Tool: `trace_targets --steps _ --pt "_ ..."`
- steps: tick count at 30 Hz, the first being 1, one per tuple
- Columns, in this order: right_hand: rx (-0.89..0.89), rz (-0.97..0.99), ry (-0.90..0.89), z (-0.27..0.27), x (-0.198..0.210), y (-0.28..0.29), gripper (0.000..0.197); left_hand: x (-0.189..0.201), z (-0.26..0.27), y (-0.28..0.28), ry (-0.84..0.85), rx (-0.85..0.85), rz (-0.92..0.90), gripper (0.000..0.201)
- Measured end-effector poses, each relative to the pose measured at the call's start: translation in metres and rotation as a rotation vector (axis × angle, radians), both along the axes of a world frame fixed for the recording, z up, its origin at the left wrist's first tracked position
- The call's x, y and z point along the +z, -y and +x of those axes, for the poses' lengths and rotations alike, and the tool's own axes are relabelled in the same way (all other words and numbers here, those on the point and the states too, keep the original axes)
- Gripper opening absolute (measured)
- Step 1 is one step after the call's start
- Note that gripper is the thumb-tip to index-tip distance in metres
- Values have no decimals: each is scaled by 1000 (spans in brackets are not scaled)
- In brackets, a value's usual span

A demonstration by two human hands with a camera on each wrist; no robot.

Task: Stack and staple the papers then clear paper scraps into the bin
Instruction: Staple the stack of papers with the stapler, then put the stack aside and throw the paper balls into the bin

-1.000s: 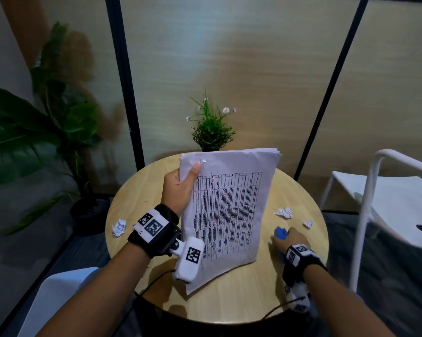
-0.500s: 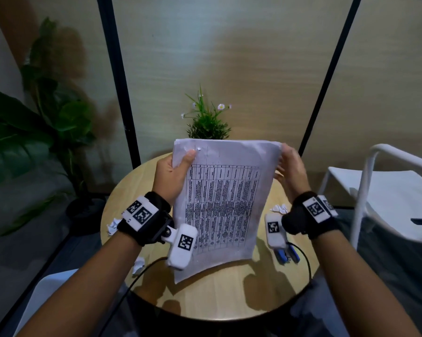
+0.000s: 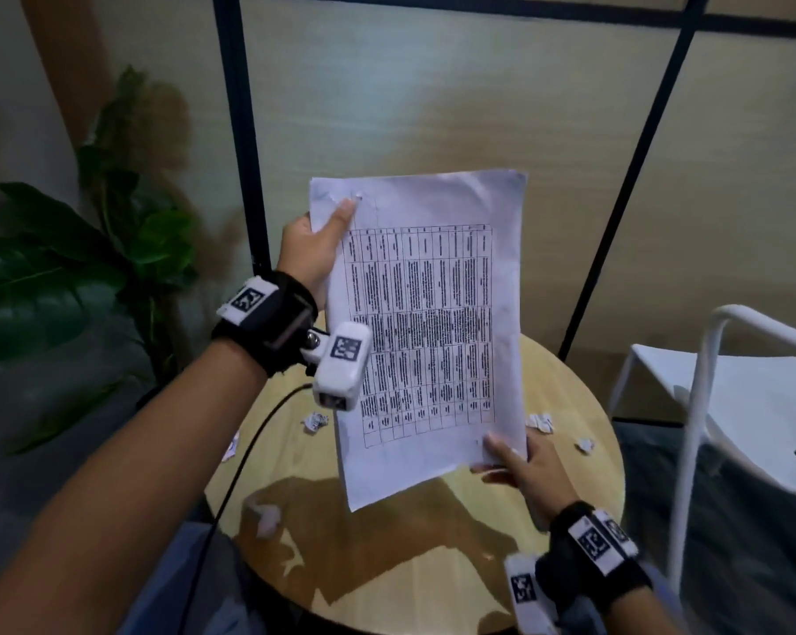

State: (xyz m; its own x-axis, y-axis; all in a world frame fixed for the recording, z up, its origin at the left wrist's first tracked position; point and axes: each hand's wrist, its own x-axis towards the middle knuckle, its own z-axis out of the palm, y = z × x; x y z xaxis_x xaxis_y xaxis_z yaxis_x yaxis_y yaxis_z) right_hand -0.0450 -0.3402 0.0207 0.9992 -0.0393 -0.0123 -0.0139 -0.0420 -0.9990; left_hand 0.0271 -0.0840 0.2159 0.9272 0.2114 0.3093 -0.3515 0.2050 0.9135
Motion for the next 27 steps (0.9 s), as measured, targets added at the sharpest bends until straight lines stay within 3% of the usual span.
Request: trace_targets --steps 3,6,9,14,18,27 --pt "-22 141 17 -6 0 7 44 5 19 10 -49 -3 -21 17" --pt "-88 236 57 -4 1 15 10 -19 45 27 -103 -13 52 22" --pt "-187 290 45 7 0 23 9 -74 55 59 -189 -75 278 33" --pt "-389 377 -21 47 -12 51 15 -186 55 111 -309 -308 461 36" --pt "-452 405 -128 89 -24 78 23 -228 86 142 -548 -450 317 42" --pt "-493 309 -314 211 -24 98 39 -241 181 164 -691 -340 108 38"
